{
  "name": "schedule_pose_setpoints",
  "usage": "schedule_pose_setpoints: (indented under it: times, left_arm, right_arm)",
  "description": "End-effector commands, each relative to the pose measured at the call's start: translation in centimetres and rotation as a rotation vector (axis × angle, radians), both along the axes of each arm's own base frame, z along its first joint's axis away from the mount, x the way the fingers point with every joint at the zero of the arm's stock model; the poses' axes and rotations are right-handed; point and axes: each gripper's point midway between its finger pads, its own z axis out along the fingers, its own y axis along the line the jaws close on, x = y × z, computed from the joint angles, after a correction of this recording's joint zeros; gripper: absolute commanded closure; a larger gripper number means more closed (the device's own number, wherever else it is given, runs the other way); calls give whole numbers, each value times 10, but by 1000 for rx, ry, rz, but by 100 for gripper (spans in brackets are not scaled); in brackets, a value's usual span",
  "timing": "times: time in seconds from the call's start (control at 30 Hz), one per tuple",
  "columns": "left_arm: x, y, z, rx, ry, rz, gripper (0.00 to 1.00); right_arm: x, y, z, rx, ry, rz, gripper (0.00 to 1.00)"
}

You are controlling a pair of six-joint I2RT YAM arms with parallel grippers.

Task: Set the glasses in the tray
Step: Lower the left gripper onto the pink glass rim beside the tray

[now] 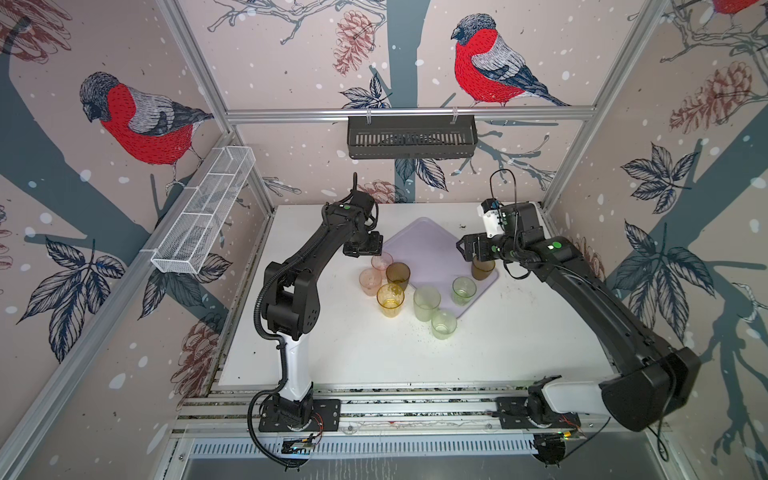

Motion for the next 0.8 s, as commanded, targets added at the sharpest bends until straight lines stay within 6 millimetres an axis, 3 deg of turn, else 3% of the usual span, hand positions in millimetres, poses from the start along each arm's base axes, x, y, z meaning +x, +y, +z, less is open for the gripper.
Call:
schedule_pose_setpoints:
  times: [0.0, 0.77]
  left_arm:
    - [1, -2, -6, -2, 8, -14, 33]
    - [4, -1, -42, 62, 56, -22, 50]
  right_arm:
    - [6, 5, 5, 17, -12, 2, 3]
    - [11, -1, 2, 1, -7, -25, 2]
